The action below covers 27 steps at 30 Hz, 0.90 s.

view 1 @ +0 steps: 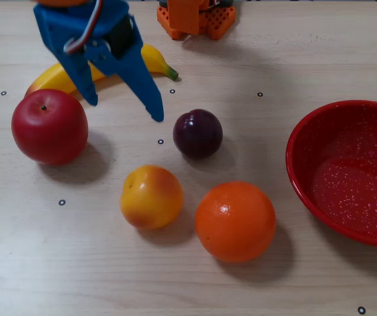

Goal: Put peach in the red bowl.

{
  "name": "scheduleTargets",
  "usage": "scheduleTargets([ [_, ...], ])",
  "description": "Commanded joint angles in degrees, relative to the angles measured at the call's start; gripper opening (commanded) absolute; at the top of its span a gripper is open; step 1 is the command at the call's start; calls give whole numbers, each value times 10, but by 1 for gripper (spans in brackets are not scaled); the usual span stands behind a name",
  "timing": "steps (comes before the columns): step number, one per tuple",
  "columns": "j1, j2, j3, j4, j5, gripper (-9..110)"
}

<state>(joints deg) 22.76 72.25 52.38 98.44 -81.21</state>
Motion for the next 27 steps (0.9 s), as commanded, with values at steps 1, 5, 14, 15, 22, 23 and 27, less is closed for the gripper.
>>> scheduleTargets([
  [1, 20, 22, -51, -39, 3, 40],
  [5, 21, 4, -54, -68, 20, 40],
  [14, 10, -47, -101, -41, 70, 42],
  [15, 7, -49, -102, -38, 73, 42],
  [22, -19, -58, -106, -45, 80, 44],
  [23, -22, -59, -106, -49, 81, 44],
  [27, -33, -62, -108, -62, 99, 44],
])
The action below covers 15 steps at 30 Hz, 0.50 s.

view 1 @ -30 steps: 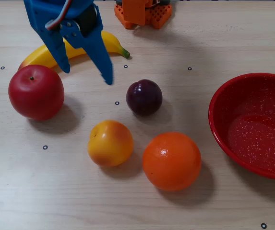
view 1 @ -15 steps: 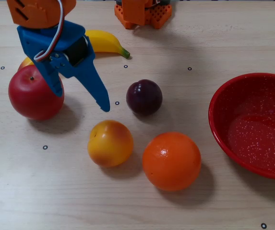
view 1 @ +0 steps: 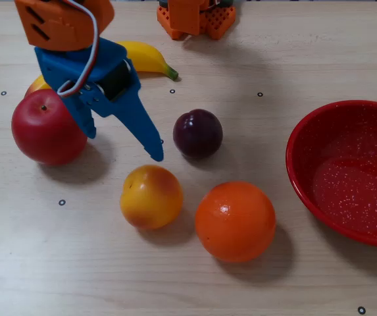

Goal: Put peach in the red bowl.

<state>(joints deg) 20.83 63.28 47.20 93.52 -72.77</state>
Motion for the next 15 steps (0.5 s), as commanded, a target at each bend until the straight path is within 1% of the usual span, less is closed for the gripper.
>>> scheduleTargets([
  [1, -16, 28, -58, -13, 24, 44],
  [4, -21, 36, -62, -5, 55, 44],
  [6, -25, 50, -62, 11, 107, 44],
  [7, -33, 72, -62, 38, 205, 44],
  [15, -60, 91, -59, 82, 377, 44],
])
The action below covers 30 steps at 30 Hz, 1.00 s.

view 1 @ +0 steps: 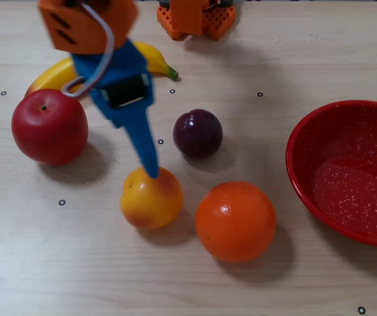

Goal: Put peach in the red bowl.

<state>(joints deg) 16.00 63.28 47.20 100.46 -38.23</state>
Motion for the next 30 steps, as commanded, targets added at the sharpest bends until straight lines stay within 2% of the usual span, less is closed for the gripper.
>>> scheduleTargets([
  [1, -15, 90, -59, 11, 52, 44],
  [7, -32, 79, -48, -6, 152, 49],
  [10, -39, 62, -48, -5, 171, 52],
  [30, -48, -39, -90, -43, 197, 53],
])
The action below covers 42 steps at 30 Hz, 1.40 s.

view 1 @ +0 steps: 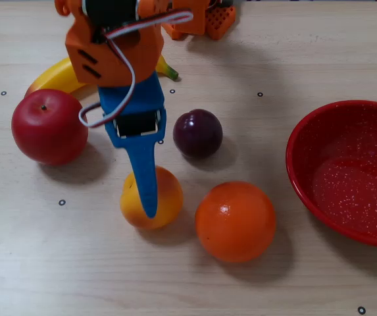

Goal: Put peach in the red bowl.

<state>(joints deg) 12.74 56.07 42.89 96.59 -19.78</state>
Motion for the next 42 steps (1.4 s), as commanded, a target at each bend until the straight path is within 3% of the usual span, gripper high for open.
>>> scheduleTargets([
  [1, -17, 32, -47, -4, 13, 53],
  [42, -28, -33, -61, -34, 8, 53],
])
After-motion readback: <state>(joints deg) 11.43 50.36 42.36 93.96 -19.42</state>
